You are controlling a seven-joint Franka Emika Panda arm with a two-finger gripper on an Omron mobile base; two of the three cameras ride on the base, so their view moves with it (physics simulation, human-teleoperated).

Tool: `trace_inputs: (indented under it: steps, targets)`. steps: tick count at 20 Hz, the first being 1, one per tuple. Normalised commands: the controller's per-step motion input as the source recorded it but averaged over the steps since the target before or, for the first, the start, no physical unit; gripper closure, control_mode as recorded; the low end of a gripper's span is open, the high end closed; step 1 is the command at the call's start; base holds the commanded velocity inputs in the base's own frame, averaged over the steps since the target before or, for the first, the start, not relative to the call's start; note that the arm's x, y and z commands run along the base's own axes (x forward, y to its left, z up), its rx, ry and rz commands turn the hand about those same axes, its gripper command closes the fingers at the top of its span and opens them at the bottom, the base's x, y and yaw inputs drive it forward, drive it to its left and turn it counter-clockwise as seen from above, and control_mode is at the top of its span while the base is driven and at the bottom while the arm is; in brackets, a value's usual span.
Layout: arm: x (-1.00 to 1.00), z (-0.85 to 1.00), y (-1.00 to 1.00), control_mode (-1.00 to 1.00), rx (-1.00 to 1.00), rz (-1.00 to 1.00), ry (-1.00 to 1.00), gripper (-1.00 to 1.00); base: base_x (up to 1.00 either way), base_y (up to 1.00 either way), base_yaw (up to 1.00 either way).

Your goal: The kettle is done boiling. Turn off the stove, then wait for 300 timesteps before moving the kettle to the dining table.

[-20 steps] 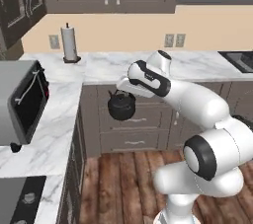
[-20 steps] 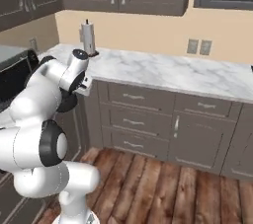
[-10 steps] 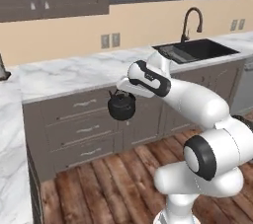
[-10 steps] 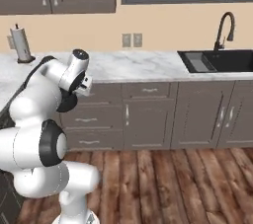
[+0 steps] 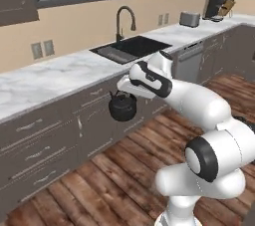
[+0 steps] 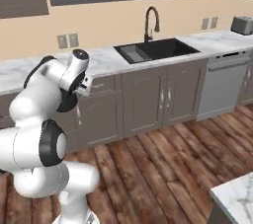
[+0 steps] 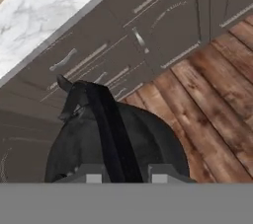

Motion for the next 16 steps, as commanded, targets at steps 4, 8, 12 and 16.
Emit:
trace_inputs:
  steps: [4, 8, 12, 16]
  targets:
    - [0.0, 0.0, 0.0, 1.0, 0.0, 0.0, 0.0, 1.0, -0.02, -0.2, -0.57]
    - [0.0, 0.0, 0.0, 1.0, 0.0, 0.0, 0.0, 1.0, 0.0, -0.17, -0.56]
    - [0.0, 0.0, 0.0, 1.0, 0.0, 0.0, 0.0, 1.0, -0.03, -0.18, -0.5]
    - [0.0, 0.0, 0.0, 1.0, 0.0, 0.0, 0.0, 1.0, -0.2, -0.2, -0.41]
